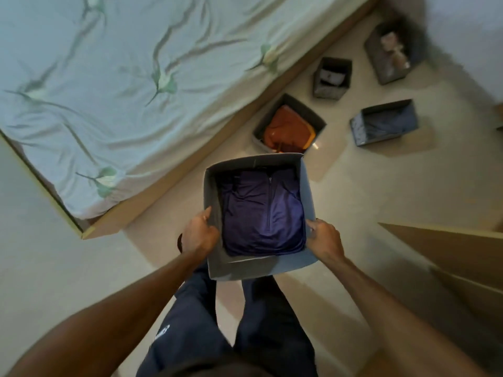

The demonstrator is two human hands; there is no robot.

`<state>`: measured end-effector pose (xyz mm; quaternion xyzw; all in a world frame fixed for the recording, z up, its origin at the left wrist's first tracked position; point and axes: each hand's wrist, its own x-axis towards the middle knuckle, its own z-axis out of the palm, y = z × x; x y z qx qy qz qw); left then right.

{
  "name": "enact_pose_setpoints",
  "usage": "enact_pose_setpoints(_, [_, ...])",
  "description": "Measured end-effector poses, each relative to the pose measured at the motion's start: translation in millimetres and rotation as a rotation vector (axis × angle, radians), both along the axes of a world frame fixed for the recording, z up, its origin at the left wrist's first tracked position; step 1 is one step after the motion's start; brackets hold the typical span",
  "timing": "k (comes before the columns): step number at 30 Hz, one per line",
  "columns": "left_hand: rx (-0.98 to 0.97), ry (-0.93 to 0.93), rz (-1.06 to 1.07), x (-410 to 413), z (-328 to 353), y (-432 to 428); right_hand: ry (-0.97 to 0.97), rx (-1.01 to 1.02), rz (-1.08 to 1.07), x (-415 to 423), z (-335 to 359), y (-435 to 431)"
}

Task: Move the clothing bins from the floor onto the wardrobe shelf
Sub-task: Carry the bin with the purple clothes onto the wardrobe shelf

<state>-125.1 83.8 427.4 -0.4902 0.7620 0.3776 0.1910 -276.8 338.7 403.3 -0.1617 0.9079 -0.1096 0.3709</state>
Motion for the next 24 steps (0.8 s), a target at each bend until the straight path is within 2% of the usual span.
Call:
enact_pose_setpoints(4, [-0.06, 0.174, -0.102, -34.5, 59.4, 22.4, 0.113, -0.013, -0.082, -9.4, 70.4, 31.9])
enact_pose_setpoints(9, [-0.077, 0.358, -0.23, -93.9, 96.8, 22.1, 0.216, -0.054, -0.216, -37.4, 102.5, 49.6])
enact_pose_setpoints(12, [-0.016, 0.386, -0.297, -140.9, 113.9, 18.3, 0.257, -0.063, -0.276, -63.1, 118.2, 46.9])
enact_pose_setpoints(24, [0.022, 0.459, -0.591, -327.1, 142.7, 16.5, 0.439, 0.056, -0.557, -175.4, 159.4, 54.3])
